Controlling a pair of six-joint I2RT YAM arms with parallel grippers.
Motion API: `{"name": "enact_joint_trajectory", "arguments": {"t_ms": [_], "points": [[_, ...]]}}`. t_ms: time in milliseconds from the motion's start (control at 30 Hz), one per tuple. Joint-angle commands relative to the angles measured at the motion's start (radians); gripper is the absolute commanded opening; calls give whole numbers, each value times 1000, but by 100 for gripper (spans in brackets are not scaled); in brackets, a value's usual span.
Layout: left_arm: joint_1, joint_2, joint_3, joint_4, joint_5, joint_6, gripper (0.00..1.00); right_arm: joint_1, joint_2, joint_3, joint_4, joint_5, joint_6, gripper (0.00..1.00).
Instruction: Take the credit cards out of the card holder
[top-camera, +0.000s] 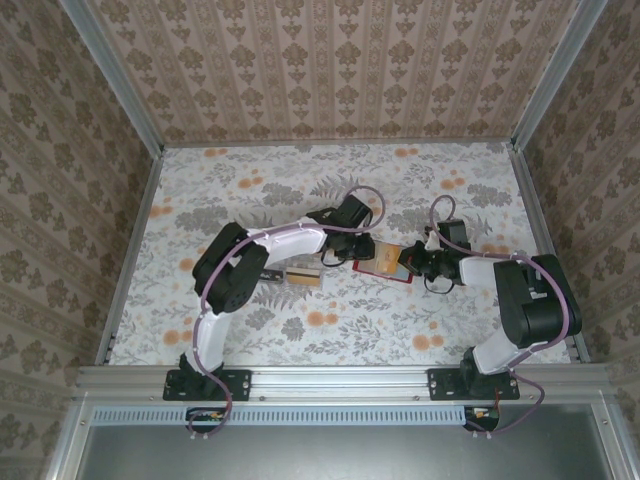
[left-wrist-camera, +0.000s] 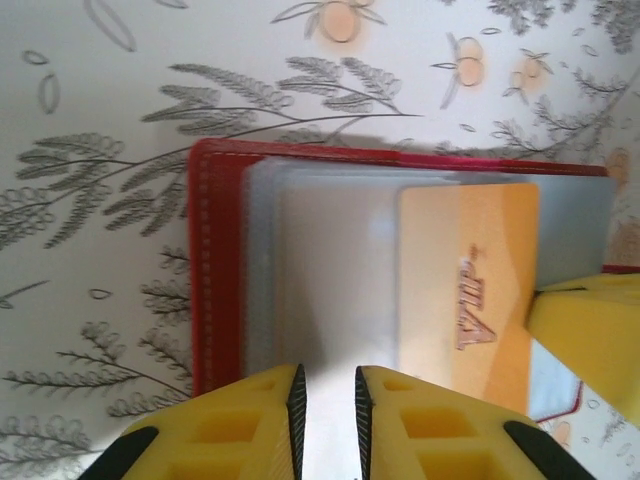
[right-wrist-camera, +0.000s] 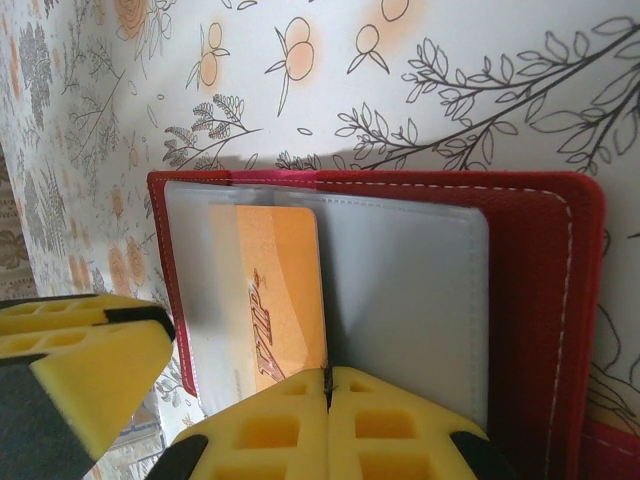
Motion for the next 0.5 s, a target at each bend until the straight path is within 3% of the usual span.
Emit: {"name": "enact_joint_trajectory", "arguments": {"t_ms": [0, 300, 467], "points": [[-18, -4, 58, -45, -6, 37, 18, 3, 0, -4, 7, -20, -7, 0], [-23, 62, 73, -42, 14, 20, 14, 16, 3, 2, 10, -26, -13, 0], [-19, 76, 42, -21, 32, -4, 12, 18, 3, 2, 9, -24, -15, 7]]}}
